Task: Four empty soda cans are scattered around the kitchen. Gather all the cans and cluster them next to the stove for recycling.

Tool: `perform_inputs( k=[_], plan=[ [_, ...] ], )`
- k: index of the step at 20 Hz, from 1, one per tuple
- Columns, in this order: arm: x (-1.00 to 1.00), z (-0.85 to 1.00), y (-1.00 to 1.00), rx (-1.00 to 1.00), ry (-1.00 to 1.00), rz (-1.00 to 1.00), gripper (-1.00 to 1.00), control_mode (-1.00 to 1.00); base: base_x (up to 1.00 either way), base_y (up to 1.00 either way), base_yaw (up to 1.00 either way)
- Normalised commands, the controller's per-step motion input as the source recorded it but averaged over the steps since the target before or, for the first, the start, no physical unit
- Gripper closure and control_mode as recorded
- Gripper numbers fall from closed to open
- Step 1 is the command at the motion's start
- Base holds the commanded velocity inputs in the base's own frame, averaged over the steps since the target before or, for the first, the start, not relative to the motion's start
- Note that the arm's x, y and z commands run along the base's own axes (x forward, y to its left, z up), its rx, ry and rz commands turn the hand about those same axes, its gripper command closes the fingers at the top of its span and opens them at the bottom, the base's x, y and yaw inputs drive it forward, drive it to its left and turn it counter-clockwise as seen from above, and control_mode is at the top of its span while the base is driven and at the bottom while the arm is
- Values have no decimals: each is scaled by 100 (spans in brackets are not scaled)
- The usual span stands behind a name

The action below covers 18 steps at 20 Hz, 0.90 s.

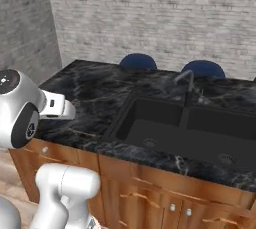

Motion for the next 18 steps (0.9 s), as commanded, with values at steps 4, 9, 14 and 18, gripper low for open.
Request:
perform_inputs(
  k=[4, 9, 14, 18],
  plan=[
    [0, 0, 0, 0, 0, 0, -100, 100, -12, -71, -12],
    [0, 0, 0, 0, 0, 0, -100, 100, -20, -96, -5],
    [0, 0, 0, 0, 0, 0, -100, 100, -41, -100, -6],
    [0, 0, 0, 0, 0, 0, -100, 100, -44, -100, -6]
  ],
)
